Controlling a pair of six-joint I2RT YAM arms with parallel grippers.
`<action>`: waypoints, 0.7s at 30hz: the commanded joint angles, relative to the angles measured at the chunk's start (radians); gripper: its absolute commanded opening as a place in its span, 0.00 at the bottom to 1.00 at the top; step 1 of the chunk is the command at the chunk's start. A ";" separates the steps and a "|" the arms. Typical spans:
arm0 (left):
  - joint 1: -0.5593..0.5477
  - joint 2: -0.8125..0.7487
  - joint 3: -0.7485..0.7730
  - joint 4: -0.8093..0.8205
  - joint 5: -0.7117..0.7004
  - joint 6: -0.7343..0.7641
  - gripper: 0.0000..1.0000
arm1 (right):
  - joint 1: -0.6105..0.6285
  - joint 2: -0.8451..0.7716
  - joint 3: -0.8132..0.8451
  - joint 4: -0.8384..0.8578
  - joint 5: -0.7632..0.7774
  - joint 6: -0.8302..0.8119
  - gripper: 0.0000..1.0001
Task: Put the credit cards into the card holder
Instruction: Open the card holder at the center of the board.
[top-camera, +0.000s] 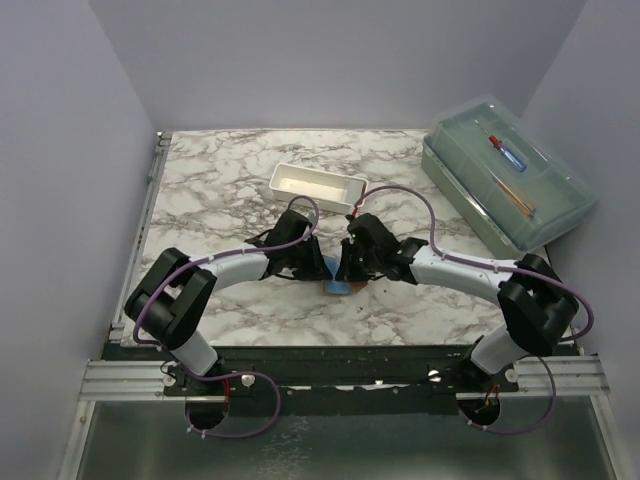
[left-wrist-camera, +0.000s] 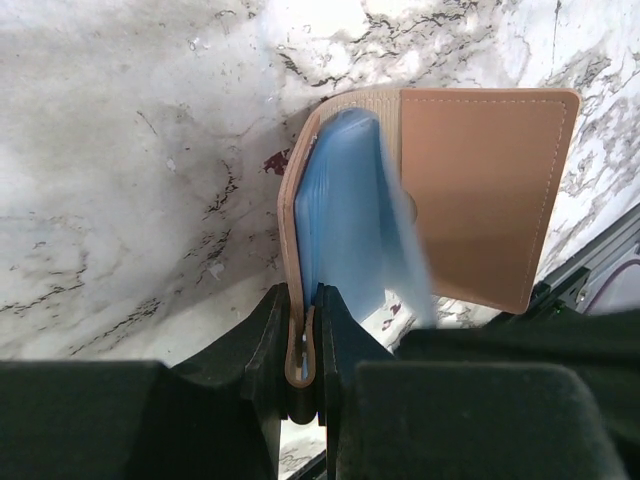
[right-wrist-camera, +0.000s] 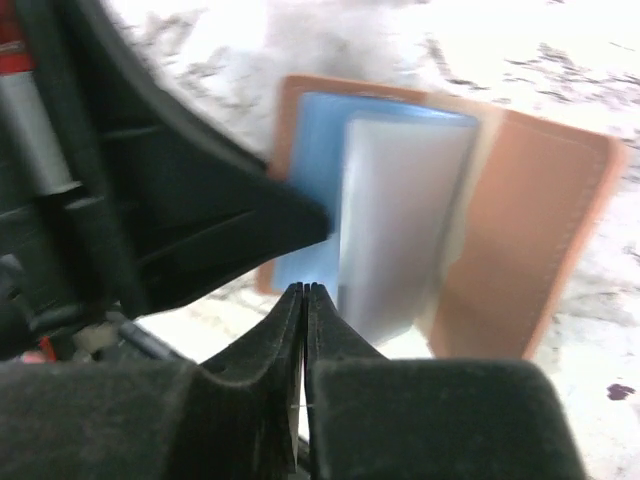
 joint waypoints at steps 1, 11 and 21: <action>-0.002 -0.022 -0.007 -0.021 -0.034 0.017 0.09 | 0.005 0.069 0.005 -0.116 0.245 0.022 0.06; -0.007 -0.098 0.075 -0.180 -0.109 0.118 0.38 | 0.005 0.069 -0.090 -0.022 0.228 0.054 0.05; -0.033 -0.210 0.136 -0.071 0.067 -0.013 0.40 | 0.003 0.052 -0.135 0.082 0.135 0.123 0.05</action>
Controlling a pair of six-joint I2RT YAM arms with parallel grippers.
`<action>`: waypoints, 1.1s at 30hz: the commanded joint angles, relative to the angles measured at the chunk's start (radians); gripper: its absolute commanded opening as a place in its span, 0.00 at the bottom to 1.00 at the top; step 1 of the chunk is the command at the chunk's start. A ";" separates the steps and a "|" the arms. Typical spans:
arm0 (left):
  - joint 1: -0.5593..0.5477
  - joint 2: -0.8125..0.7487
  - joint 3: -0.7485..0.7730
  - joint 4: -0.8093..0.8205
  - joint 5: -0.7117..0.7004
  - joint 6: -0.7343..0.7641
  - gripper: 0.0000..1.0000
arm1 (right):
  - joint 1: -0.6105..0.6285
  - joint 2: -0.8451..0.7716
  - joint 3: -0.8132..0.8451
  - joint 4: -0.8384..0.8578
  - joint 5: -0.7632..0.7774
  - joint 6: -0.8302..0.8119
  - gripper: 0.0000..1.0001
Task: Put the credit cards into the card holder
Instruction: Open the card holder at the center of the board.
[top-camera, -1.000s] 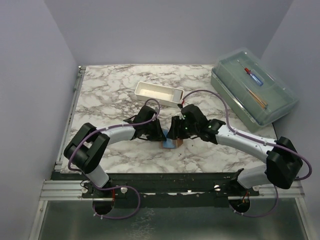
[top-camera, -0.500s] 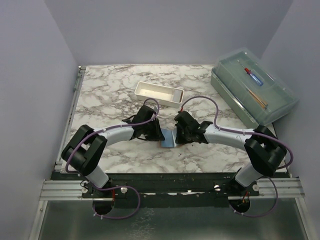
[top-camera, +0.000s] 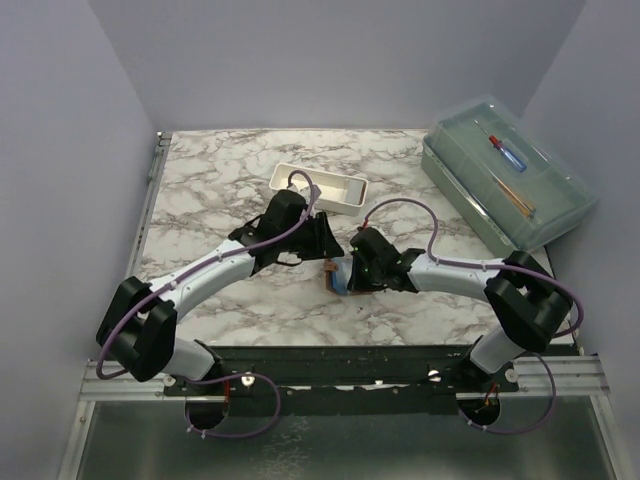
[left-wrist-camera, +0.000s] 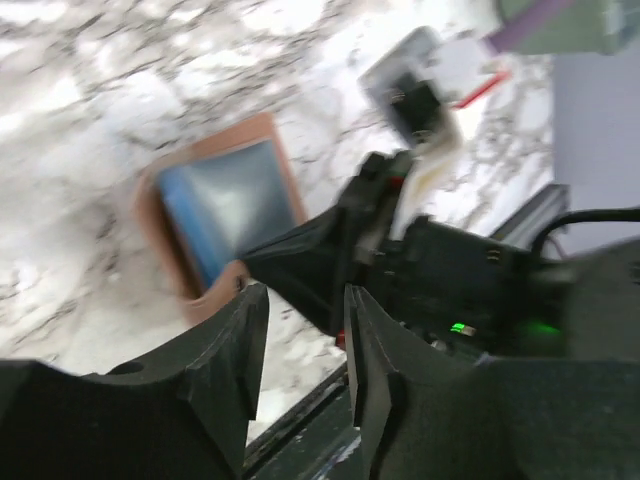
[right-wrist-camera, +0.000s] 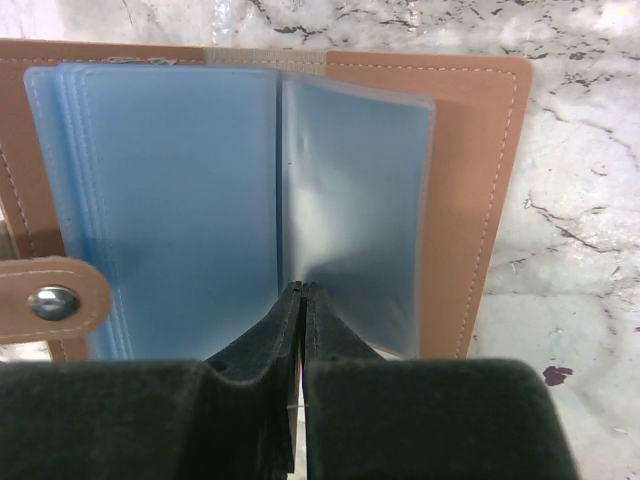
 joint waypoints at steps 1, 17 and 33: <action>-0.007 -0.014 -0.001 0.121 0.126 -0.100 0.32 | 0.003 -0.016 -0.035 0.055 -0.021 0.056 0.05; 0.025 0.162 -0.212 0.300 0.071 -0.154 0.01 | -0.027 -0.075 -0.102 0.085 0.007 0.100 0.00; 0.049 0.224 -0.279 0.230 -0.066 -0.046 0.00 | -0.164 -0.186 -0.215 0.452 -0.498 0.112 0.29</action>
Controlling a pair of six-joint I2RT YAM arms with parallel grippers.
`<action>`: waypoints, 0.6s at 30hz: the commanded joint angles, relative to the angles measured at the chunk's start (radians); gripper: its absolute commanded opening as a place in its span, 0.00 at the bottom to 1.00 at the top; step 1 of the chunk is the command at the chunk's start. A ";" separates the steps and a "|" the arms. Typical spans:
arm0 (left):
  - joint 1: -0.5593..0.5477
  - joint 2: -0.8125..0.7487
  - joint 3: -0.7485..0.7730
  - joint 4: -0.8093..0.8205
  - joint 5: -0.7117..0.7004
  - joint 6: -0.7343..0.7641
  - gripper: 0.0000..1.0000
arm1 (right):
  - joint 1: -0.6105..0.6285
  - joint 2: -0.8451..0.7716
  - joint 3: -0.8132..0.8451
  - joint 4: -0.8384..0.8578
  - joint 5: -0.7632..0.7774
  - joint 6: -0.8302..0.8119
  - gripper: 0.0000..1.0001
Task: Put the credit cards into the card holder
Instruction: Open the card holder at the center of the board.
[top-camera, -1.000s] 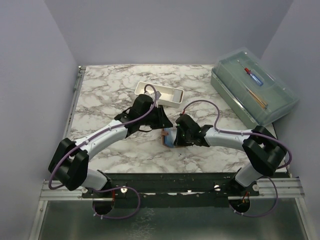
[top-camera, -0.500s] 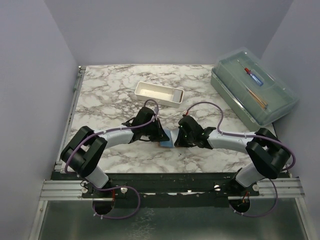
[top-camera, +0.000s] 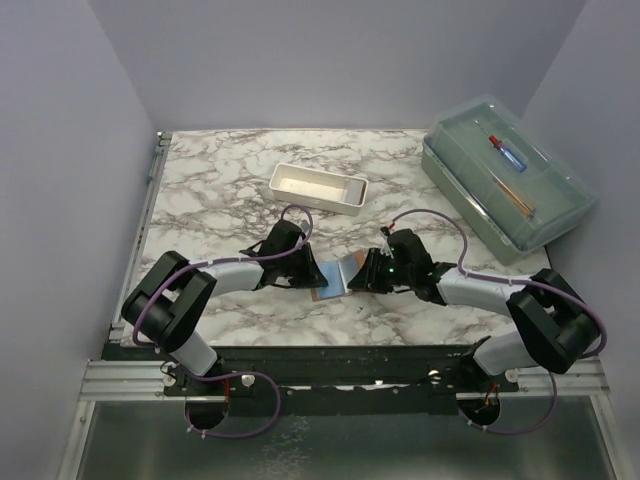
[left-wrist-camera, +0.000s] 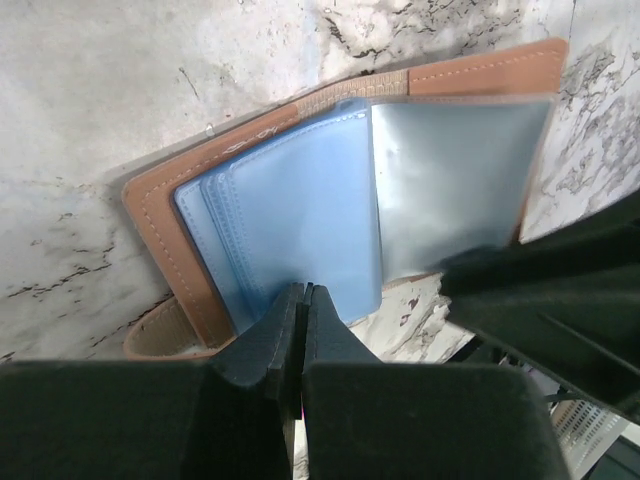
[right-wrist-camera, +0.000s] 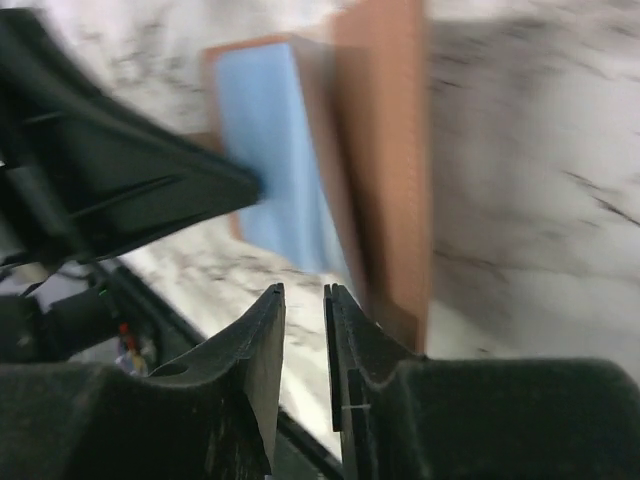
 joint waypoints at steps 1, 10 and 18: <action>0.003 0.055 -0.022 -0.064 -0.111 0.061 0.00 | 0.002 -0.002 0.090 0.125 -0.183 0.007 0.30; 0.003 0.034 -0.028 -0.090 -0.133 0.069 0.00 | -0.076 0.194 0.162 0.219 -0.290 0.003 0.16; 0.012 0.046 -0.026 -0.144 -0.180 0.049 0.00 | -0.143 0.209 0.040 0.178 -0.214 -0.045 0.14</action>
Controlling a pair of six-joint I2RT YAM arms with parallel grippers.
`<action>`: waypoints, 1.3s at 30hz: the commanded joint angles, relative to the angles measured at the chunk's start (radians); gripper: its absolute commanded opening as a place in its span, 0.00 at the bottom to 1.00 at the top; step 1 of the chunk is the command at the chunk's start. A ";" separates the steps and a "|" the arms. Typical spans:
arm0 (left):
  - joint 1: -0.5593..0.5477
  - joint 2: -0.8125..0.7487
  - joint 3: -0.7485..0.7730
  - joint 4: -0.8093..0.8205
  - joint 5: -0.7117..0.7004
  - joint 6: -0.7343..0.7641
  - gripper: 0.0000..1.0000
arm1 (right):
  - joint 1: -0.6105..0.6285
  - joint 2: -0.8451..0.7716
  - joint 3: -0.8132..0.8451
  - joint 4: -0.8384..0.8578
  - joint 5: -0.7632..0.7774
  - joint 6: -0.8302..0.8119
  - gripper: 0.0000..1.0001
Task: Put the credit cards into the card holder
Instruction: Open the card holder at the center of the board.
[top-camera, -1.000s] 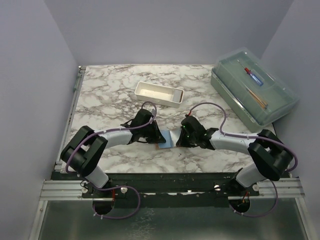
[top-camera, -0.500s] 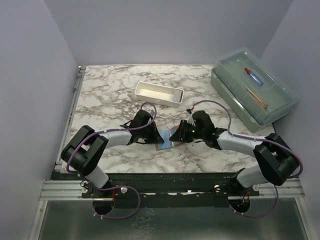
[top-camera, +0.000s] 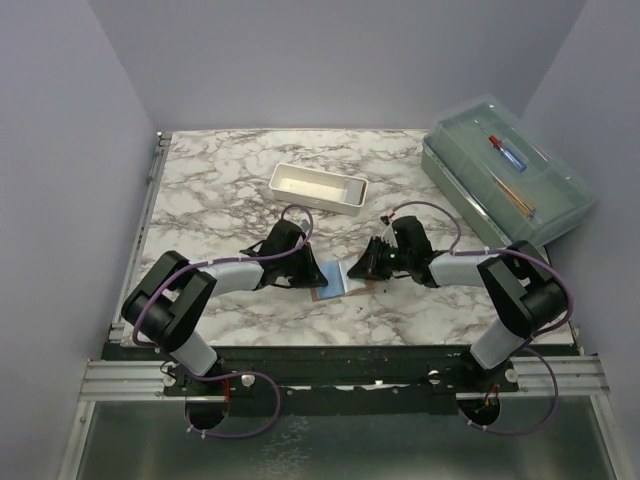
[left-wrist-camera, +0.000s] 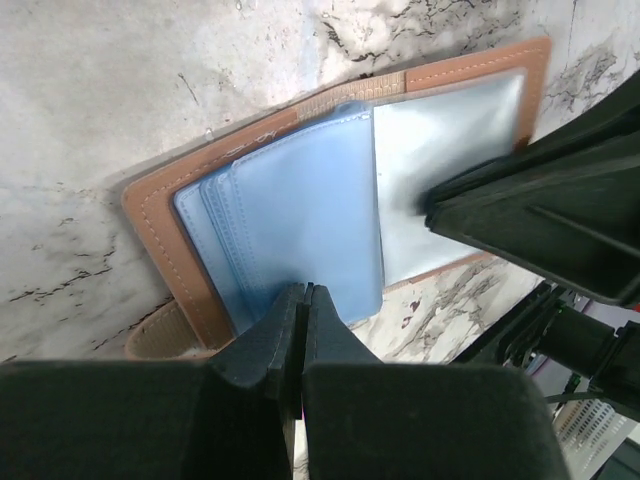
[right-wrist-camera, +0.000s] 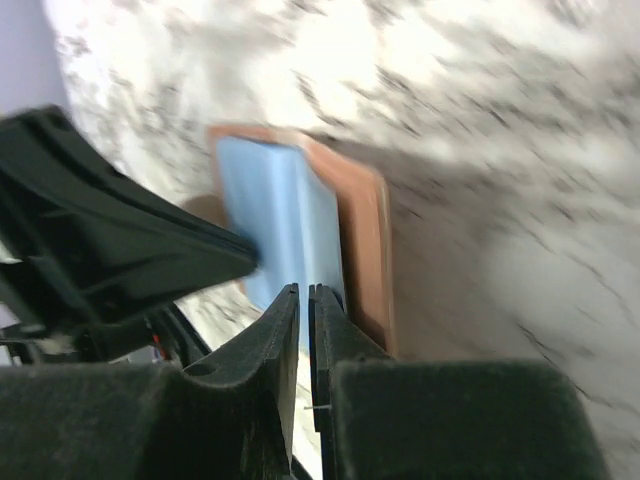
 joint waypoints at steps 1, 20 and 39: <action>0.016 0.043 -0.030 -0.155 -0.182 0.029 0.00 | -0.017 -0.015 -0.094 -0.003 0.035 -0.034 0.14; 0.055 -0.031 -0.109 -0.200 -0.153 -0.065 0.00 | -0.050 -0.068 -0.160 -0.019 0.064 -0.035 0.15; 0.062 -0.280 0.006 -0.194 0.050 0.006 0.36 | -0.049 -0.204 0.162 -0.402 0.140 -0.153 0.25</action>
